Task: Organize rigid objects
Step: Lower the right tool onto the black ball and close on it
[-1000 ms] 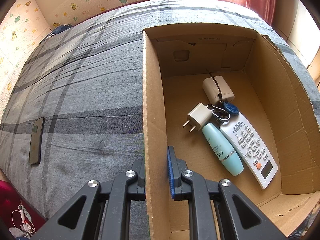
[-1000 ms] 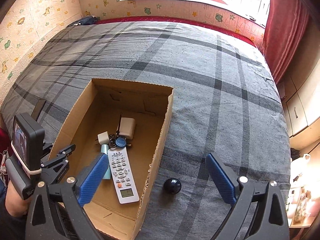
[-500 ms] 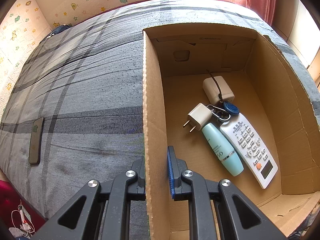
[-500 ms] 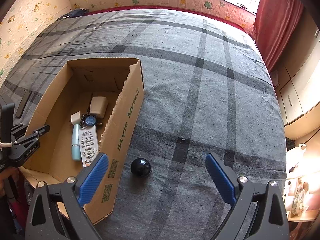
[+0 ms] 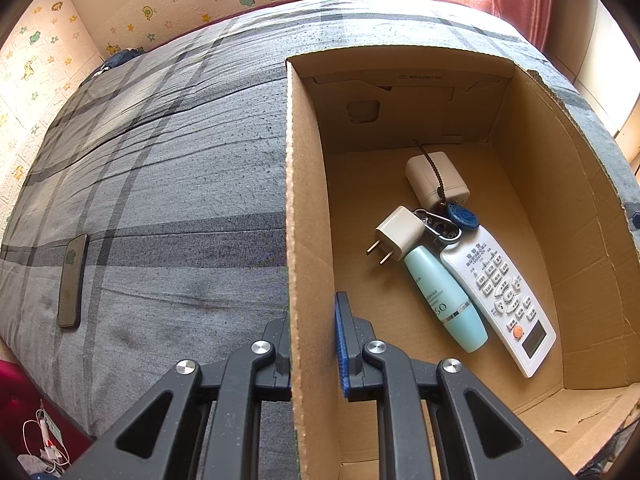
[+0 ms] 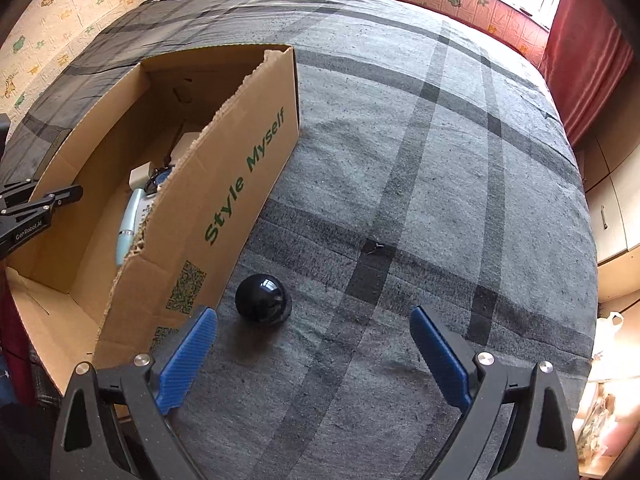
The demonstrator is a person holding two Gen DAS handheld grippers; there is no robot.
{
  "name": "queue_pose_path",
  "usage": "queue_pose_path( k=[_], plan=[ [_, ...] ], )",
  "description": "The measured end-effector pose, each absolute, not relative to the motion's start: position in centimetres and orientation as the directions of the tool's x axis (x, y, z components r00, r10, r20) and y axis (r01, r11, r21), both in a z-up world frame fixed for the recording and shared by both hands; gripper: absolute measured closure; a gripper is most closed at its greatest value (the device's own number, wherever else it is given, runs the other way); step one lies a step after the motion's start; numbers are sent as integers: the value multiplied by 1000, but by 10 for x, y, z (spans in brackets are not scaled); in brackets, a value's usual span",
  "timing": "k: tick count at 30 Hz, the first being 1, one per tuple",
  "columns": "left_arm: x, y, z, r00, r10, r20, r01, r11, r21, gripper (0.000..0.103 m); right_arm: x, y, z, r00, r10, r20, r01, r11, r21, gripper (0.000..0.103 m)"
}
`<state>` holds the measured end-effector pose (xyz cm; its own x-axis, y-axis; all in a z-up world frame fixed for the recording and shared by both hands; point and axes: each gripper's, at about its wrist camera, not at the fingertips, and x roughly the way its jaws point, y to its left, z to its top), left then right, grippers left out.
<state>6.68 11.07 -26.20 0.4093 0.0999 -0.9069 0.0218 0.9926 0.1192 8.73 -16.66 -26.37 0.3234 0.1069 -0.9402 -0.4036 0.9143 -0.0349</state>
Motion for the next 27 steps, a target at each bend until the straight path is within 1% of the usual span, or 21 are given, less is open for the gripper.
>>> queue_pose_path(
  k=[7,11,16,18,20,24,25,27],
  plan=[
    [67,111,-262,408,101,-907,20,993,120,87,93,-161,-299,284,95,-954,-470,881,-52,4],
    [67,111,-262,408,101,-908,20,993,120,87,98,-161,-310,260,107,-960,-474,880,-30,9],
    [67,111,-262,408,101,-908,20,993,119,87,101,-157,-312,252,138,-958,-492,871,-3,11],
    [67,111,-262,408,102,-907,20,993,120,87,101,-154,-313,250,148,-957,-502,865,2,14],
    [67,111,-262,407,101,-908,20,993,120,87,103,-152,-315,237,152,-959,-507,862,11,24],
    [67,111,-262,408,101,-908,20,993,119,87,106,-148,-323,207,161,-965,-506,862,35,34],
    [67,111,-262,407,102,-908,21,993,120,87,106,-147,-324,204,168,-965,-507,861,43,38],
    [67,111,-262,408,102,-907,20,993,120,87,104,-144,-324,196,186,-963,-510,858,62,51]
  ],
)
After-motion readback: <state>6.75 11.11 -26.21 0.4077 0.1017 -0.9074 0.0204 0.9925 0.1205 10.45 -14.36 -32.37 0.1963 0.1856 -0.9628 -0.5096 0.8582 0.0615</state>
